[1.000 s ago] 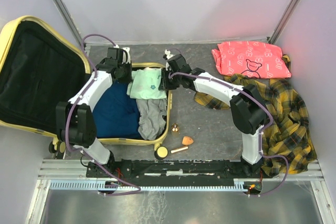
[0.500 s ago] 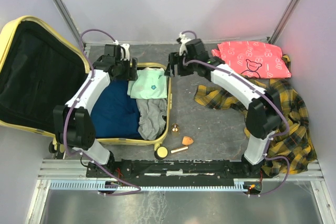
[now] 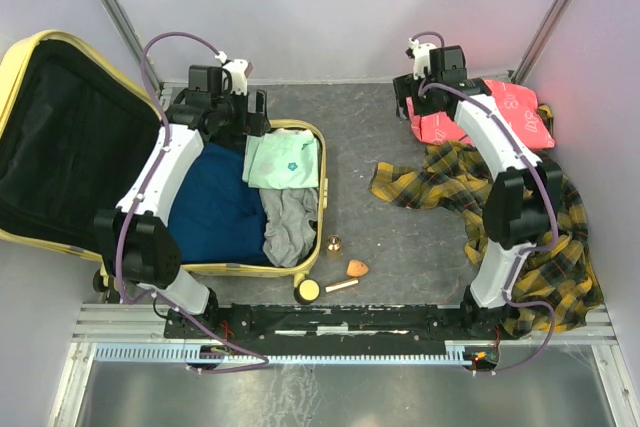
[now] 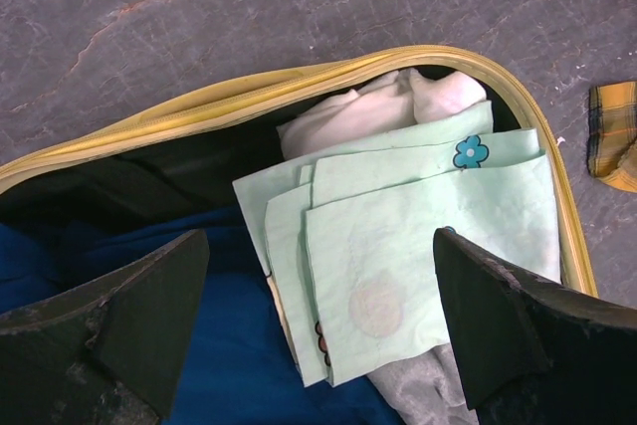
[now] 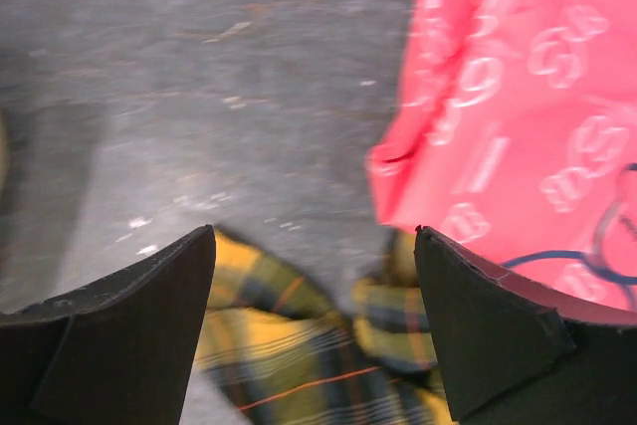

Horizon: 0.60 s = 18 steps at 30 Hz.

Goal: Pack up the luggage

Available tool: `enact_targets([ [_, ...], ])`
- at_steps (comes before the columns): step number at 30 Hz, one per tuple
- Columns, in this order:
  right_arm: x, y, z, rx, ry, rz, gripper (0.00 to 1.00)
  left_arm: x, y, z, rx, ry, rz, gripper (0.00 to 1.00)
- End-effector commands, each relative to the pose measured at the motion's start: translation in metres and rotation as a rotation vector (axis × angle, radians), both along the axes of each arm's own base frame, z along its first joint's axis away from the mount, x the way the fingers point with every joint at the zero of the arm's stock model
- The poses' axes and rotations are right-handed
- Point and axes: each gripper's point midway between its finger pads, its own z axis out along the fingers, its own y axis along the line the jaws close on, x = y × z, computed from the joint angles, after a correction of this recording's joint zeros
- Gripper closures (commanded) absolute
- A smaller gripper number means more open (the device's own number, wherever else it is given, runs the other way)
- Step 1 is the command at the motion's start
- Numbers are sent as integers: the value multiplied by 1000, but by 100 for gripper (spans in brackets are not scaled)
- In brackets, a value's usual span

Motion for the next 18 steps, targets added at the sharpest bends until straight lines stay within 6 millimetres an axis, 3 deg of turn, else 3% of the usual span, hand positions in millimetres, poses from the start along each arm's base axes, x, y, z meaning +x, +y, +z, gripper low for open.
enact_targets([
  [1, 49, -64, -13, -254, -46, -98, 11, 10, -6, 21, -28, -56, -29, 1],
  [5, 77, -84, -34, -304, -17, -141, 9, 12, -7, 21, -42, -52, -21, 1],
  [10, 95, -77, -58, -286, 14, -106, 9, 12, -9, 24, -56, -57, -22, 1],
  [18, 90, -61, -124, -200, 164, -99, 14, 19, -25, 38, -93, -96, -41, 1],
])
